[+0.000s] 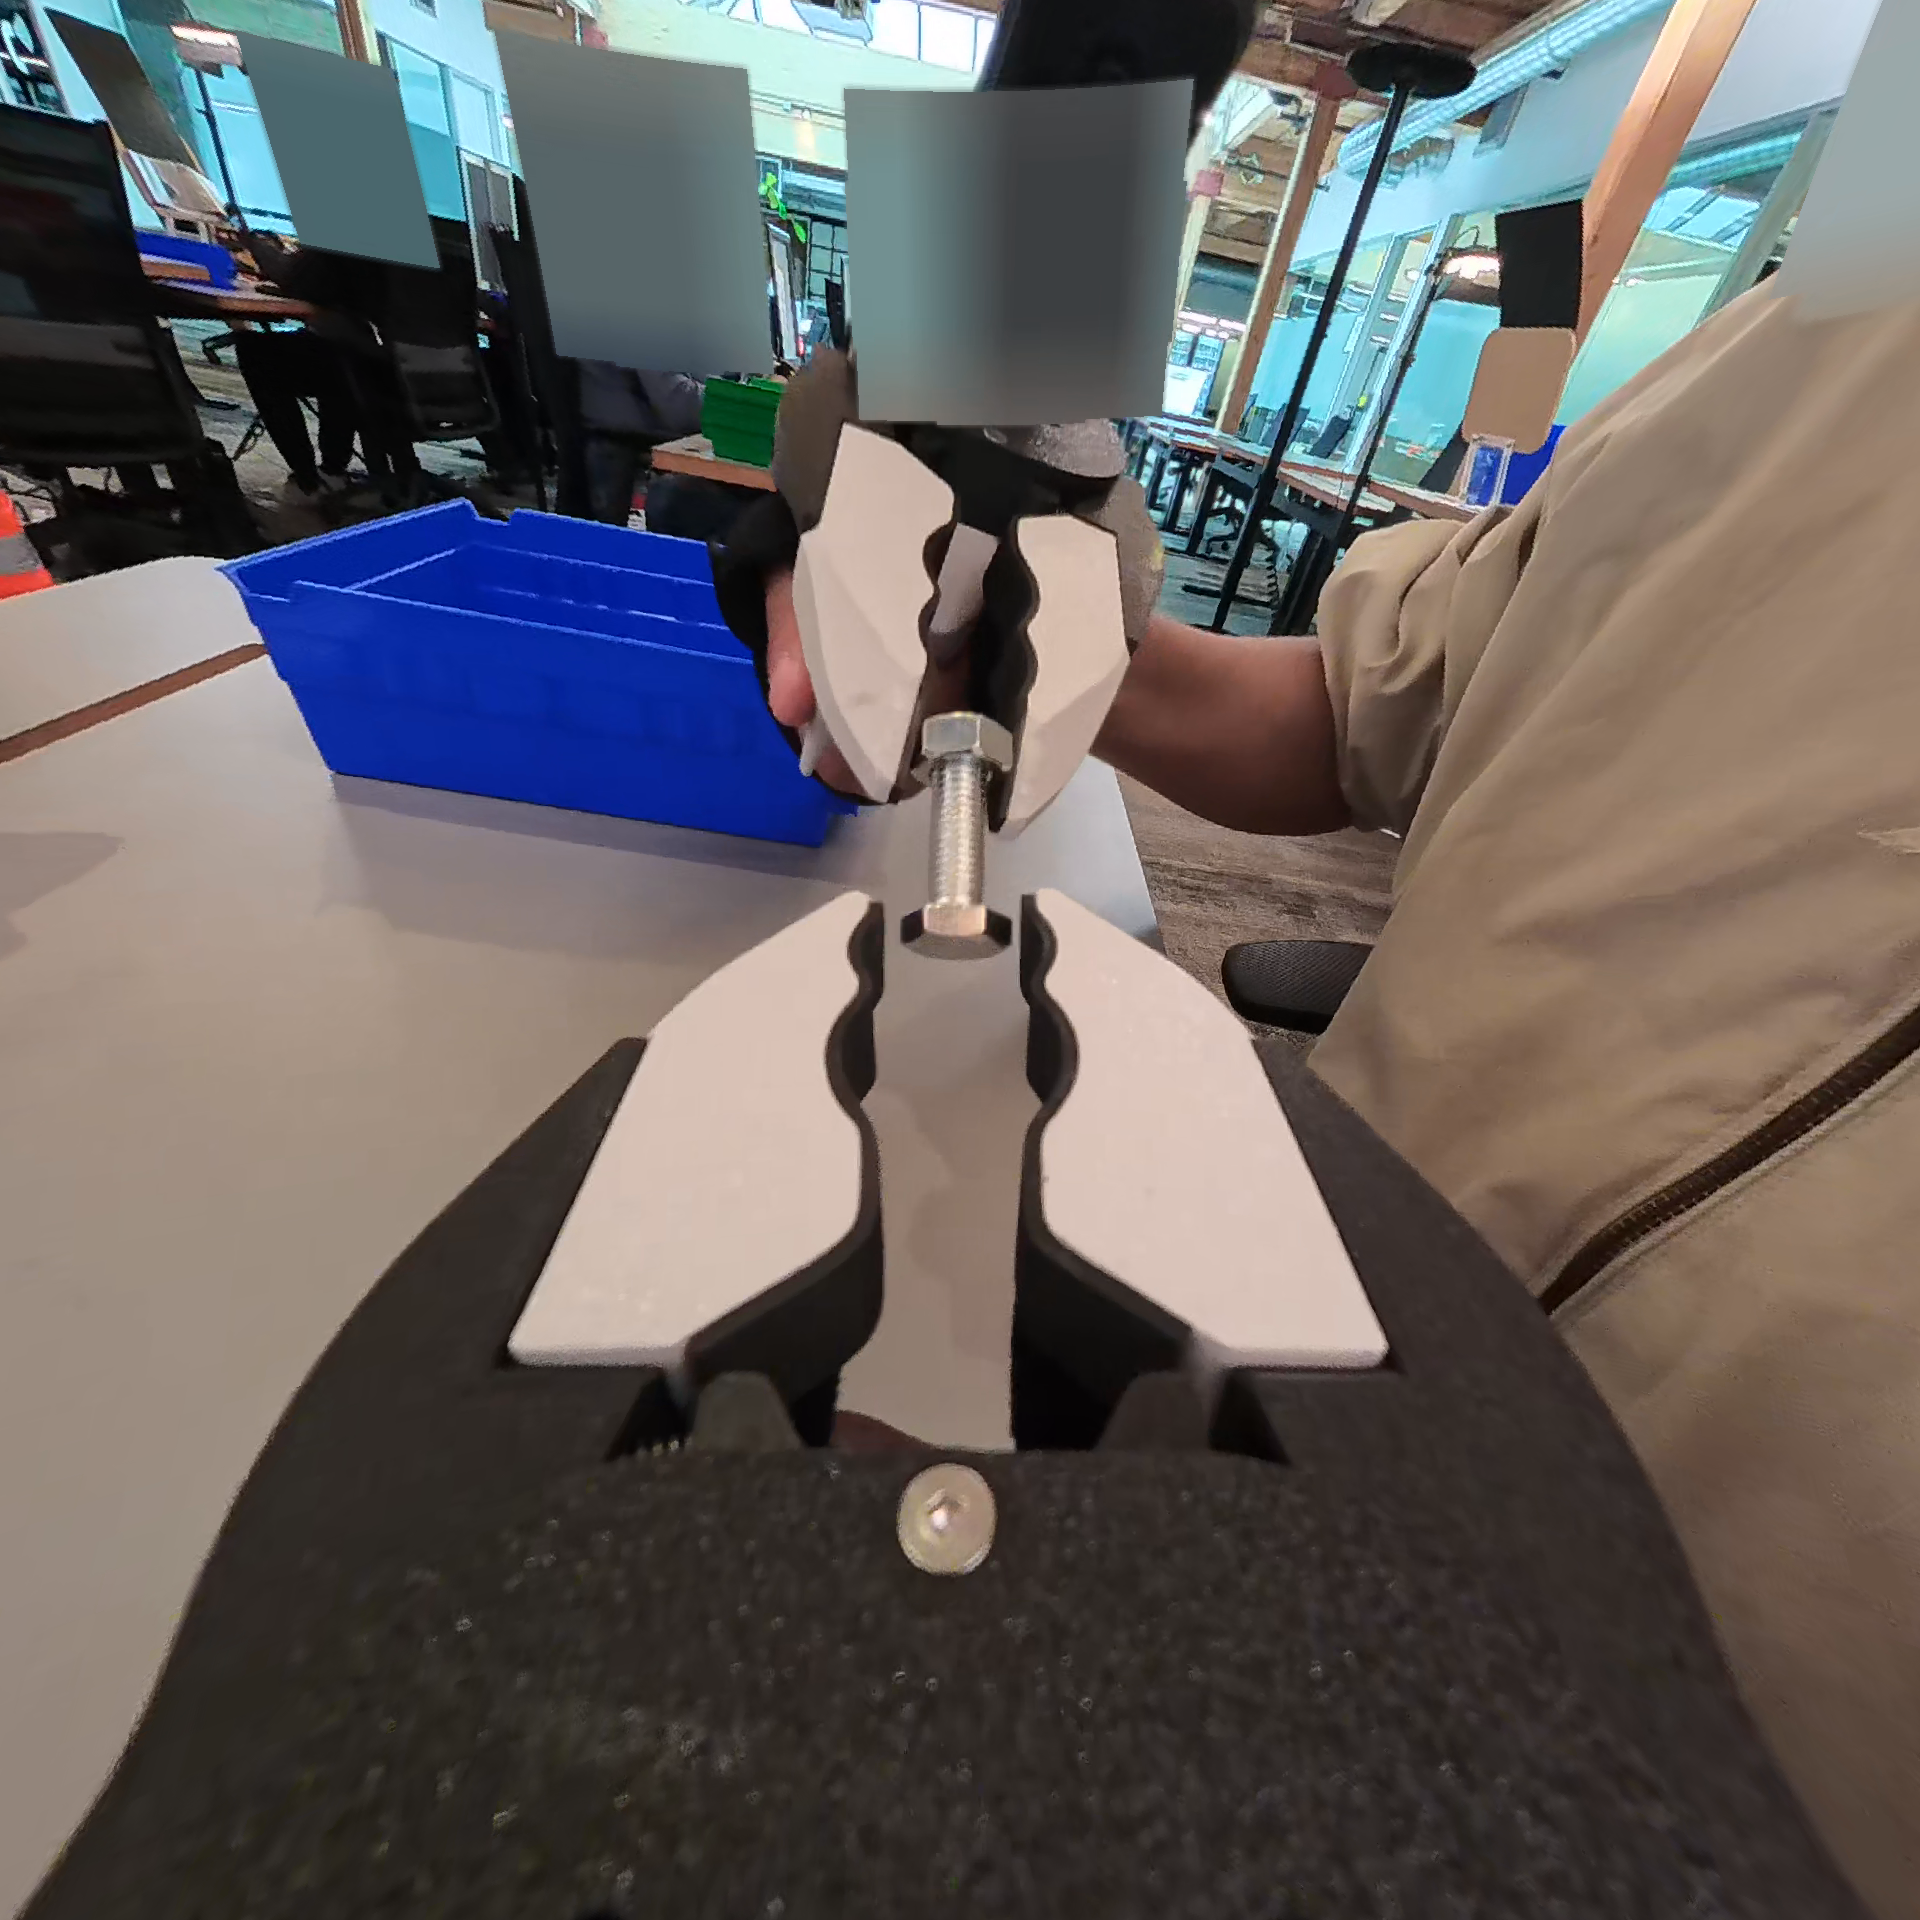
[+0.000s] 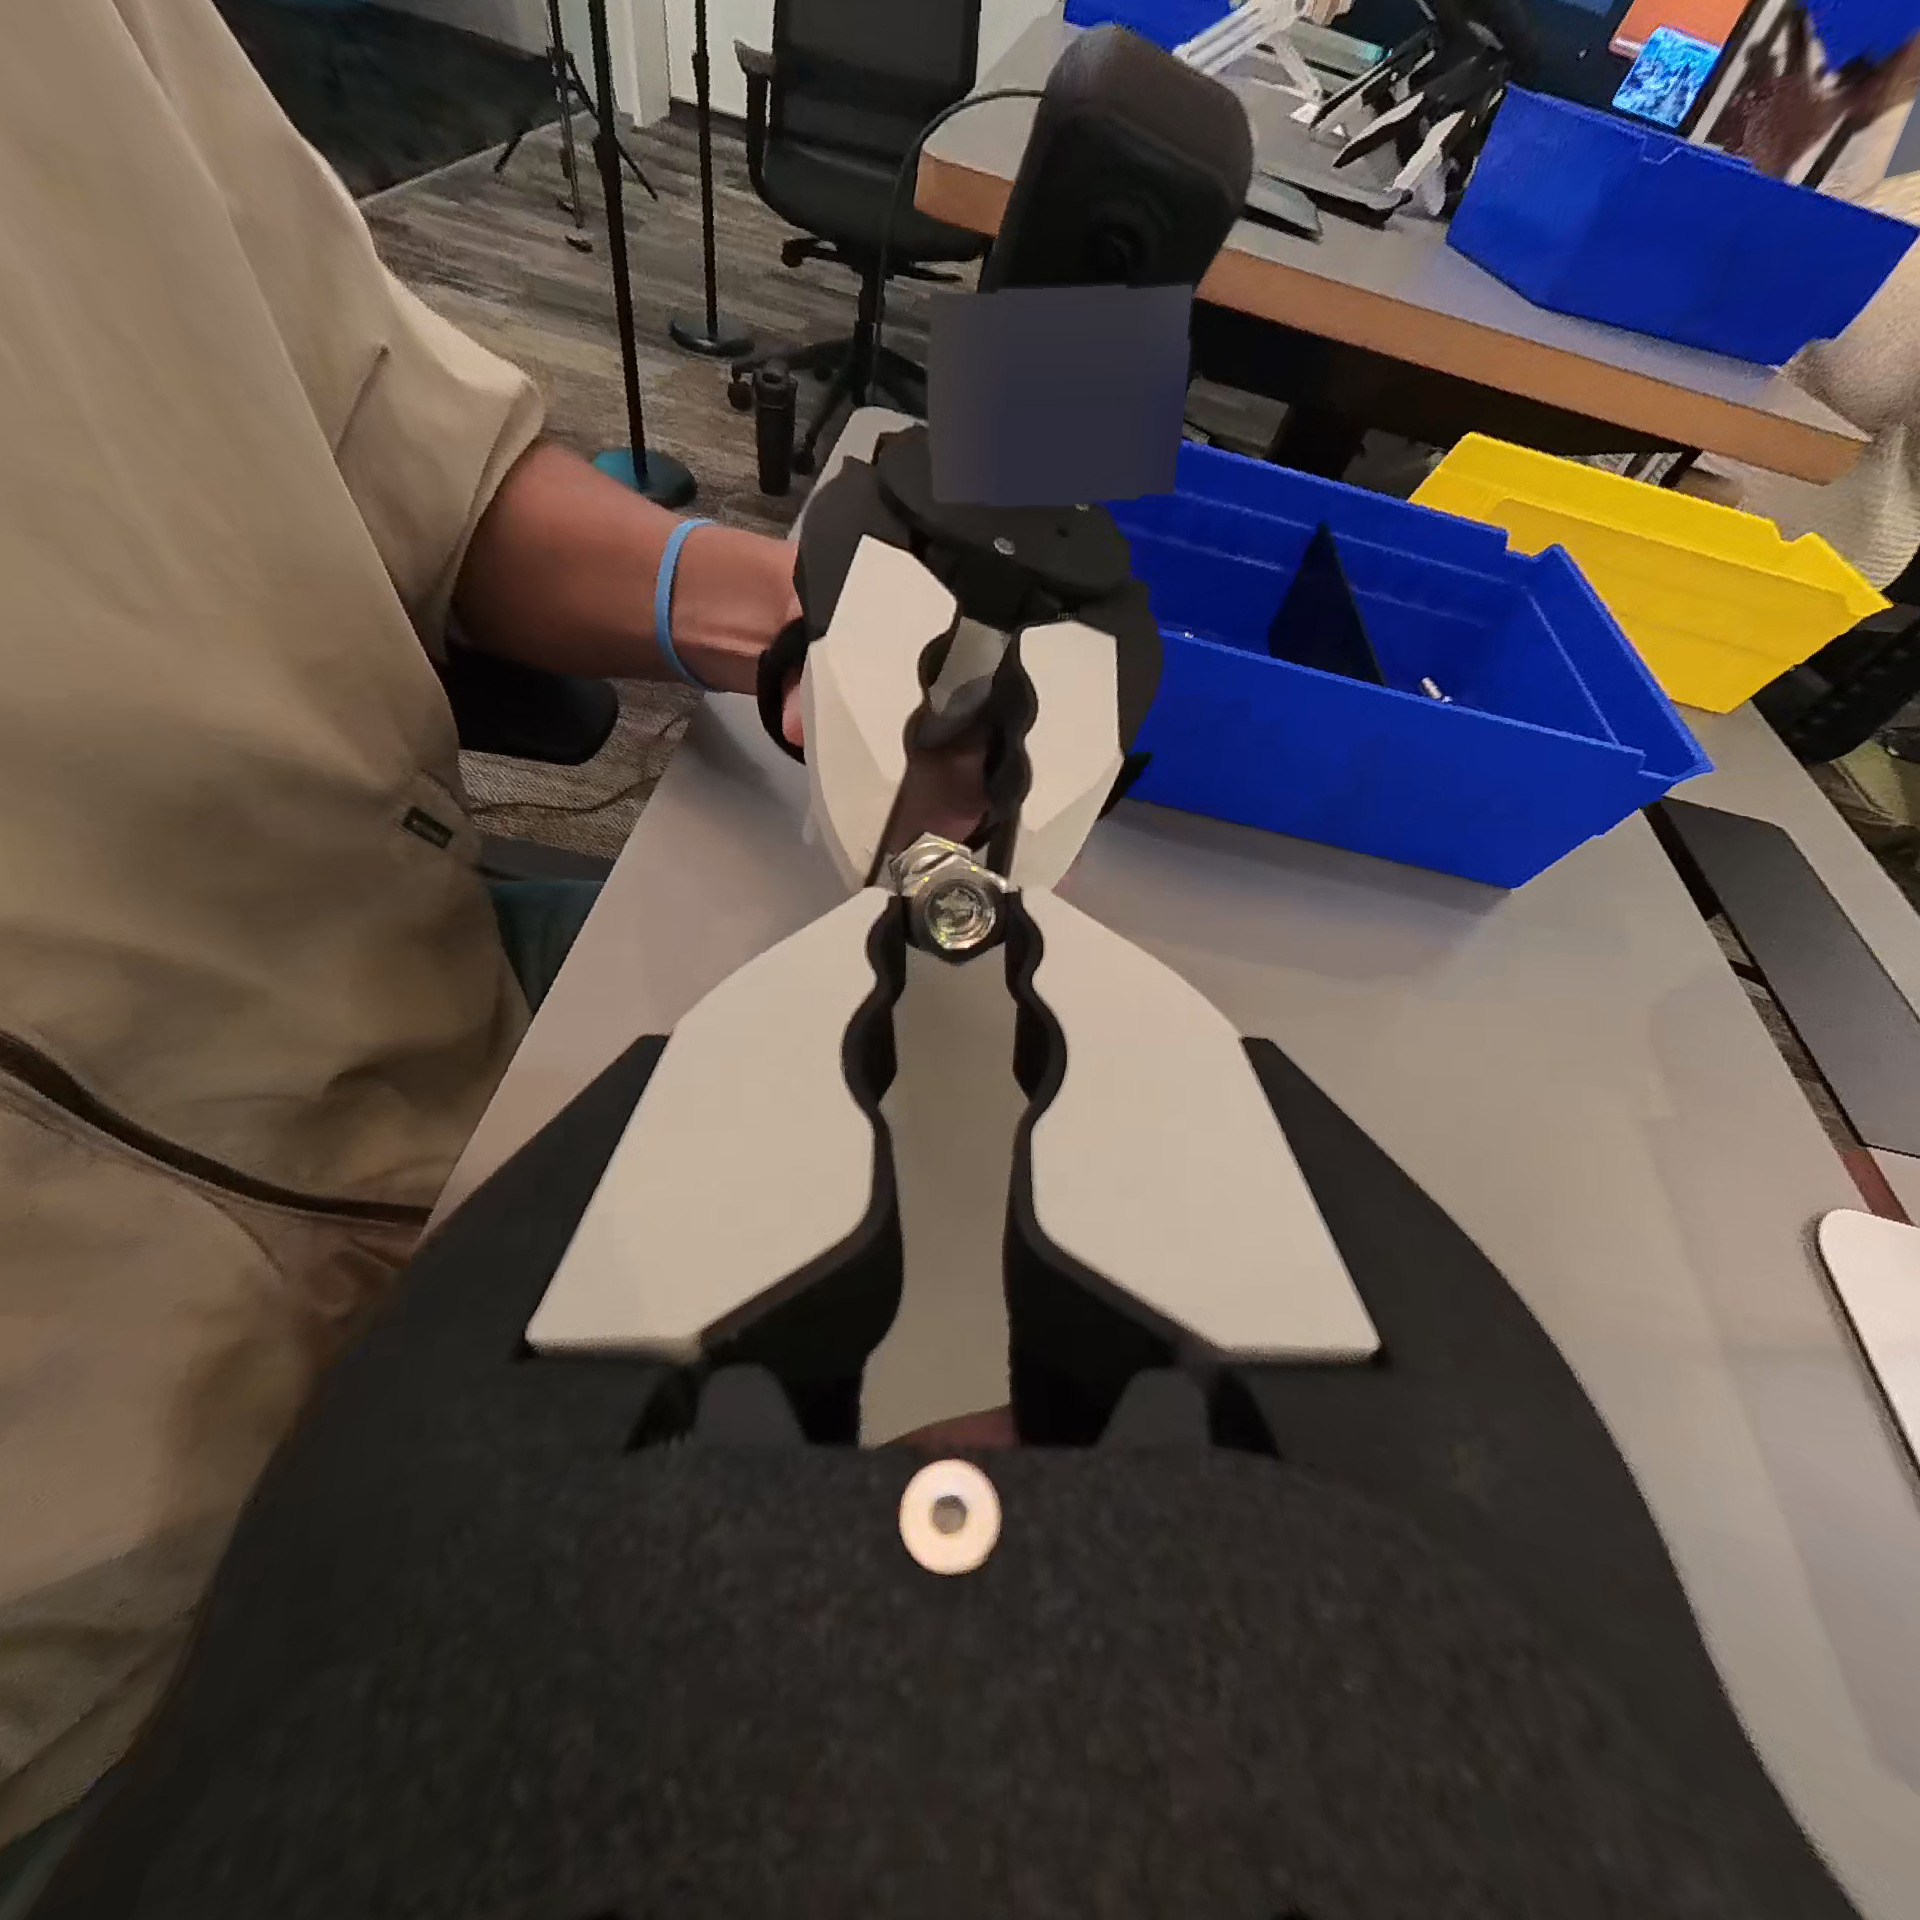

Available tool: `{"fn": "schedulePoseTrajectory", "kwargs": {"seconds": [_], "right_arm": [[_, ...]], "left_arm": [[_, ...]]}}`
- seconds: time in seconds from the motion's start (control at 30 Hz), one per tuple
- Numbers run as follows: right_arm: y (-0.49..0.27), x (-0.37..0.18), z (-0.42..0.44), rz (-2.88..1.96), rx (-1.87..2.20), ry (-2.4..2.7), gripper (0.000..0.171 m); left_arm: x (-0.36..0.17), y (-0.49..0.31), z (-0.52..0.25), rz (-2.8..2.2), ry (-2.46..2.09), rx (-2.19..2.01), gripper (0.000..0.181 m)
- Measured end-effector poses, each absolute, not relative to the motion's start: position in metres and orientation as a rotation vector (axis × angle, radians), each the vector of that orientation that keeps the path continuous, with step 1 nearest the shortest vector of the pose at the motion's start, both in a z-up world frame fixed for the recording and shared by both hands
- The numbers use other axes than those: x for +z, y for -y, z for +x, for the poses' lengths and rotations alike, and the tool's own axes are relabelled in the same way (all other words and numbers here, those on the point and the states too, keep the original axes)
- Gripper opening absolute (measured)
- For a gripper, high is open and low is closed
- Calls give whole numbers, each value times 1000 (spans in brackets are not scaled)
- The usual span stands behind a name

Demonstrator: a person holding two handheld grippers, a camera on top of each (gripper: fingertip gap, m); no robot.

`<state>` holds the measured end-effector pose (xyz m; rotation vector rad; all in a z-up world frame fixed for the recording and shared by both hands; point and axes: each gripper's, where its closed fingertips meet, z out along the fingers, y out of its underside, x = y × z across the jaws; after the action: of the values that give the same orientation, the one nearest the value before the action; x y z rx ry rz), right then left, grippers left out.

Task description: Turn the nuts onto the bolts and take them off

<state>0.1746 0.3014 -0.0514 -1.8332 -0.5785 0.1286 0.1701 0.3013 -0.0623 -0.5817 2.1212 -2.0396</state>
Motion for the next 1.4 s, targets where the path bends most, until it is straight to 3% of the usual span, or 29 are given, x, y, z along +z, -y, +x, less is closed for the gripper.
{"fn": "schedulePoseTrajectory", "kwargs": {"seconds": [0.33, 0.47, 0.87, 1.1, 1.27, 1.4], "right_arm": [[-304, -47, 171, -1747, 215, 500, 18], [-308, -53, 167, -1755, 210, 503, 18], [-307, -50, 165, -1752, 96, 620, 21], [-312, -51, 183, -1887, 200, 481, 19], [-315, -63, 195, -2039, 497, 112, 19], [-309, -60, 187, -2032, 574, 108, 20]], "left_arm": [[-63, -304, 170, -580, -2111, -2052, 34], [-61, -300, 164, -531, -2120, -2076, 20], [-61, -297, 158, -486, -2202, -2043, 18], [-61, -304, 177, -485, -2137, -1766, 17], [-66, -311, 190, -444, -2070, -1421, 16], [-64, -305, 182, -424, -2091, -1488, 16]]}}
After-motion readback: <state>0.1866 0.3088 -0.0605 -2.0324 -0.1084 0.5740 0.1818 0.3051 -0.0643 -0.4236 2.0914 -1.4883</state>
